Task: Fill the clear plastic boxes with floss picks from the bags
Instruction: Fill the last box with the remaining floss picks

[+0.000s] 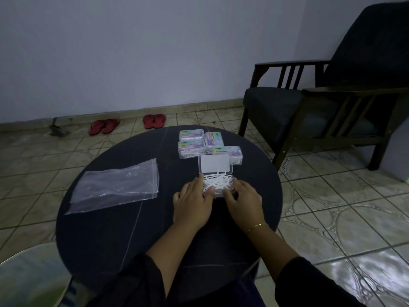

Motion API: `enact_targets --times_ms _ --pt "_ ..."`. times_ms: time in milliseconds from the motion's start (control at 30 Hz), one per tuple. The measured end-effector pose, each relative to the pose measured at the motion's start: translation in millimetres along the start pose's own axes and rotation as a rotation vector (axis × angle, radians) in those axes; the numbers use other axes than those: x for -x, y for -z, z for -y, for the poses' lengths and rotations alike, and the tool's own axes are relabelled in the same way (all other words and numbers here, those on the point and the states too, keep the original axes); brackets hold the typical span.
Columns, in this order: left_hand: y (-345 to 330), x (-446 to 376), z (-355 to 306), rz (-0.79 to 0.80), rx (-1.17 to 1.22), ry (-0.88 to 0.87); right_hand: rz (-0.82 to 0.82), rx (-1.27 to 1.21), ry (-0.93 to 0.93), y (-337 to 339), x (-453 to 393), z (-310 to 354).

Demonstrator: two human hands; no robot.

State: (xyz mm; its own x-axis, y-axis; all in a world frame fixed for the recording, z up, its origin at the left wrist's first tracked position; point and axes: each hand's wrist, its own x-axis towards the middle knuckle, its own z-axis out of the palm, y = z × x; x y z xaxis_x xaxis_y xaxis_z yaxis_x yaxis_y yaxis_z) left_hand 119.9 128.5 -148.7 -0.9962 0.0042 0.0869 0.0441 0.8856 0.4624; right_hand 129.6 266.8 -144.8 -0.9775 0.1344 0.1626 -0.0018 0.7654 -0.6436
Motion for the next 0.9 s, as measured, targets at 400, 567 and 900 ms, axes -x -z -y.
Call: enact_targets --times_ms 400,567,900 --pt "4.6 2.4 -1.8 0.054 0.071 0.065 -0.035 -0.153 -0.066 -0.2 -1.7 -2.5" --pt "4.6 2.4 -1.3 0.021 -0.007 0.029 -0.054 -0.166 -0.082 0.1 -4.2 -4.9" --pt "0.3 -0.4 0.3 -0.007 -0.054 -0.006 0.058 0.051 0.025 2.0 -1.3 1.4"
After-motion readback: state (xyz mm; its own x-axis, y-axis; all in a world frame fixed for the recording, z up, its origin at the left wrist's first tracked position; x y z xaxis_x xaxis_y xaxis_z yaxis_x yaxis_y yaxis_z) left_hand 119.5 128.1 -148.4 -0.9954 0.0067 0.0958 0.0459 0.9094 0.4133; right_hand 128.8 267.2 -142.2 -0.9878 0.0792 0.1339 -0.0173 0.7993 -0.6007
